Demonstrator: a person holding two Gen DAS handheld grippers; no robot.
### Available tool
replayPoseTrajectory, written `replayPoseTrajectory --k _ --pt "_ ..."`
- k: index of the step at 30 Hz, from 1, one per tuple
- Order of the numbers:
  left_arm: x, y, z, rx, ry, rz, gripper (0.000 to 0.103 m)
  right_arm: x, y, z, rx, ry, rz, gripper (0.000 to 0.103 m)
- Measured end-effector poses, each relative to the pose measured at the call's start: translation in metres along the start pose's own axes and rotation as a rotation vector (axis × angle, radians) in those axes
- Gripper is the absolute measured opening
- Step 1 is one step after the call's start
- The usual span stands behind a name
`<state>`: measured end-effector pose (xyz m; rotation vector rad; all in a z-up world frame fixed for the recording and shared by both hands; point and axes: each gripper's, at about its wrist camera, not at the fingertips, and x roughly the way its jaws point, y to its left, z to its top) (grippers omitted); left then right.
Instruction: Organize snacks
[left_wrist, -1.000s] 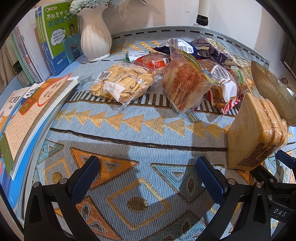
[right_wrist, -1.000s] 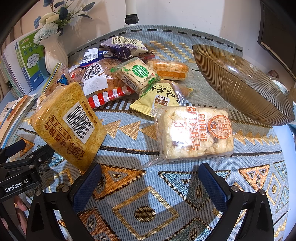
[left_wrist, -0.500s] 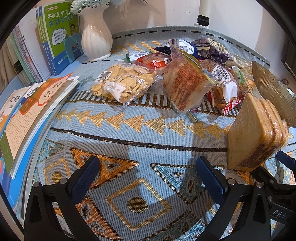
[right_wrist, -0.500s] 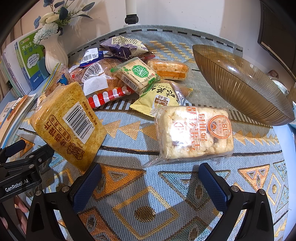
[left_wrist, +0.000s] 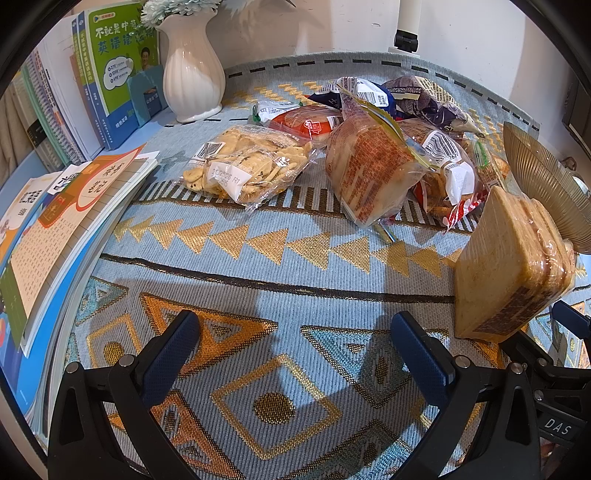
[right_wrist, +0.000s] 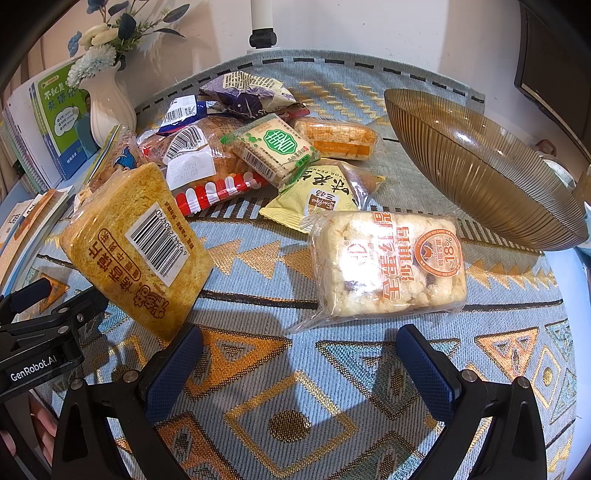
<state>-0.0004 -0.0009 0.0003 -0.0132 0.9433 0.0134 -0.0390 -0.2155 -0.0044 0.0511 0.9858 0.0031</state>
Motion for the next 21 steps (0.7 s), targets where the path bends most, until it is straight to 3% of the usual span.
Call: replayPoseTrajectory --k 21 --pt "-0.0002 -0.0001 0.0000 0.001 0.000 0.000 0.103 -0.0025 0.0004 -0.0006 -0.003 0.002 0.013 0.103"
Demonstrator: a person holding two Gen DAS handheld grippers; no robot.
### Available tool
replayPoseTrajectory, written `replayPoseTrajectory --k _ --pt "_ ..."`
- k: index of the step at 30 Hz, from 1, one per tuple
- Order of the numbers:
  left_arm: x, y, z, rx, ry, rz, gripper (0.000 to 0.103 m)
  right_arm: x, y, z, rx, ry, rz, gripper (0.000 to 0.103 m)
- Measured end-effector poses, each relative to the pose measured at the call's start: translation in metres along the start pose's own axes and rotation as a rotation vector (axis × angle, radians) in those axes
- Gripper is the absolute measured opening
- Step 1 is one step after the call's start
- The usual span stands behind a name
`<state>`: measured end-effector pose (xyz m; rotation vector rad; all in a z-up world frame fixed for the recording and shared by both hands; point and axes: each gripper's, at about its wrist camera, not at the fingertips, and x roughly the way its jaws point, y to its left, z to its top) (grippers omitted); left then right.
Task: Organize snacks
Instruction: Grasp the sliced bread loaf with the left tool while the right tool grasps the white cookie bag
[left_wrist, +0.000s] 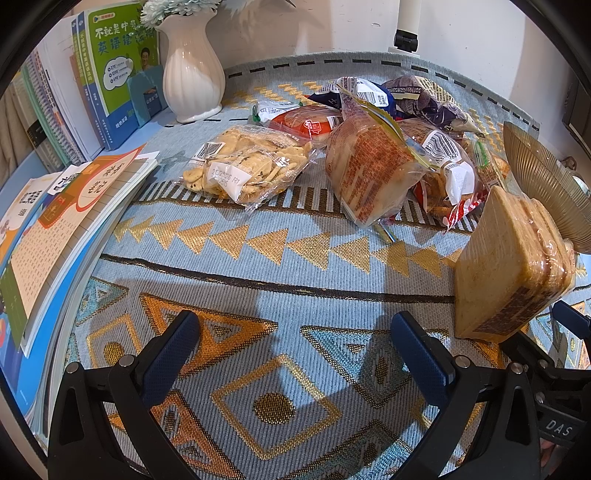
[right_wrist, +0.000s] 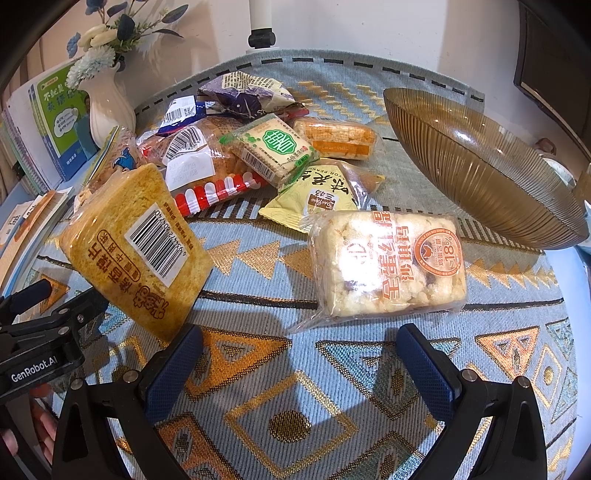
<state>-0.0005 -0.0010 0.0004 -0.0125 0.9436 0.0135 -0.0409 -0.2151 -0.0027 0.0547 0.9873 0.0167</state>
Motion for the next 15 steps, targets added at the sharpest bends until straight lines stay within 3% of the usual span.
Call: replayPoseTrajectory --k 4,7,9,15 --pt "0.001 0.001 0.001 0.006 0.001 -0.002 0.103 -0.007 -0.003 -0.008 -0.037 0.001 0.040 0.103" --pt "-0.001 0.005 -0.002 0.008 0.007 -0.009 0.103 -0.021 -0.023 -0.017 -0.010 -0.024 0.159 0.103" --pt "-0.005 0.005 -0.007 0.006 0.015 -0.014 0.103 -0.027 -0.038 -0.018 0.025 -0.039 0.184 0.103" --pt "-0.033 -0.021 -0.009 0.035 -0.030 -0.146 0.102 -0.044 -0.078 0.002 0.059 -0.107 0.219 0.103"
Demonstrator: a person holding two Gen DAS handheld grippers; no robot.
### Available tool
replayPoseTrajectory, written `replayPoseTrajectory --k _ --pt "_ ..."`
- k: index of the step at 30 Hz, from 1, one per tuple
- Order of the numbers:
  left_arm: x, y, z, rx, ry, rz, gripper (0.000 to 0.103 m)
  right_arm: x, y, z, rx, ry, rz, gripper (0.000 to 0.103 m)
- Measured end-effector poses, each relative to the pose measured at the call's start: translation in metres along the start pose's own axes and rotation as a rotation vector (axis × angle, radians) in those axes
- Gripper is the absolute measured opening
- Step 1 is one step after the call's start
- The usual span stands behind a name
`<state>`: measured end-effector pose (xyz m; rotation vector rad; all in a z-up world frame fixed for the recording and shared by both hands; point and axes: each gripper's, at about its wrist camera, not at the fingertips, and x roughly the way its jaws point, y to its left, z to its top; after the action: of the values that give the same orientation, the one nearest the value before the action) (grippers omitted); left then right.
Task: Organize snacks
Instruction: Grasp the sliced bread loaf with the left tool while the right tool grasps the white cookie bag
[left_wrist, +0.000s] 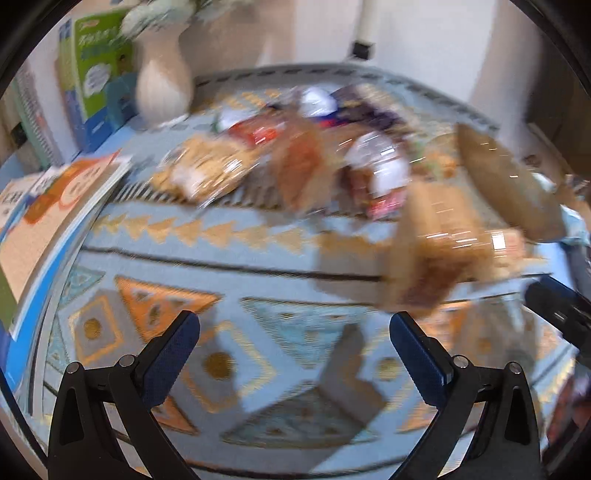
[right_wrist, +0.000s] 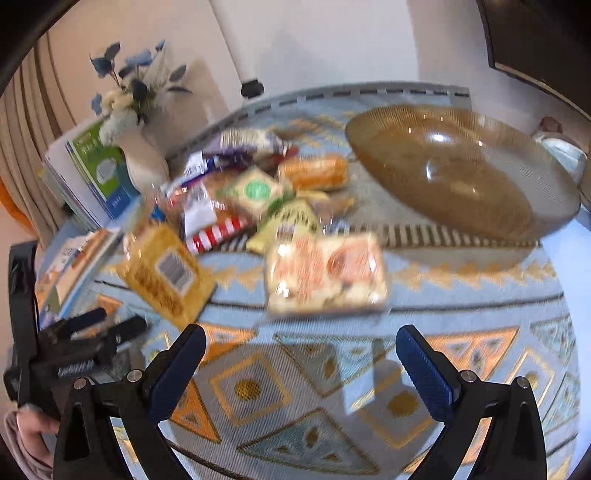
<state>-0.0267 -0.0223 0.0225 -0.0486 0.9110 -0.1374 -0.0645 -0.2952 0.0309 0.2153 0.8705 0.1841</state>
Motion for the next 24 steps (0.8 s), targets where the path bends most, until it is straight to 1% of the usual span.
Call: replayPoseTrajectory --k 2,4,5,9,11,13,14,15,17,18,19,20,21,23,24 --pt "-0.010 -0.019 0.005 0.062 -0.040 0.000 0.102 0.001 -0.004 0.008 -0.013 -0.011 -0.023 0.103" --pt "-0.010 -0.033 0.010 0.110 -0.057 0.009 0.102 0.008 -0.011 0.014 -0.006 -0.007 -0.001 0.103" --pt "-0.010 -0.037 0.012 0.120 -0.057 0.006 0.102 0.012 -0.012 0.015 -0.007 -0.003 0.003 0.103" --pt "0.008 -0.051 0.019 0.142 -0.024 -0.020 0.102 0.038 -0.015 0.019 -0.022 0.037 -0.044 0.103" --pt "0.018 -0.058 0.020 0.157 -0.015 -0.029 0.102 0.046 -0.023 0.019 0.010 0.050 -0.022 0.103" --pt "0.026 -0.063 0.020 0.167 -0.017 -0.015 0.091 0.053 -0.031 0.015 0.040 0.055 -0.008 0.103" --pt "0.026 -0.064 0.017 0.168 -0.019 -0.015 0.088 0.053 -0.031 0.014 0.036 0.038 -0.007 0.103" --pt "0.030 -0.065 0.017 0.168 -0.015 -0.021 0.083 0.051 -0.031 0.014 0.039 0.037 -0.007 0.103" --pt "0.041 -0.068 0.015 0.158 0.010 -0.038 0.082 0.049 -0.030 0.013 0.036 0.038 -0.010 0.103" --pt "0.040 -0.069 0.015 0.157 0.005 -0.028 0.079 0.048 -0.030 0.013 0.037 0.039 -0.009 0.103" --pt "0.037 -0.068 0.016 0.144 -0.012 -0.057 0.078 0.046 -0.030 0.013 0.039 0.038 -0.008 0.103" --pt "0.036 -0.066 0.016 0.134 -0.011 -0.078 0.078 0.047 -0.029 0.013 0.036 0.039 -0.011 0.103" --pt "0.038 -0.064 0.017 0.117 -0.004 -0.090 0.078 0.047 -0.027 0.012 0.029 0.043 -0.020 0.103" --pt "0.039 -0.063 0.017 0.110 -0.005 -0.085 0.075 0.051 -0.022 0.014 0.003 0.056 -0.054 0.103" --pt "0.038 -0.065 0.017 0.119 -0.009 -0.075 0.069 0.052 -0.021 0.015 0.001 0.059 -0.060 0.103"
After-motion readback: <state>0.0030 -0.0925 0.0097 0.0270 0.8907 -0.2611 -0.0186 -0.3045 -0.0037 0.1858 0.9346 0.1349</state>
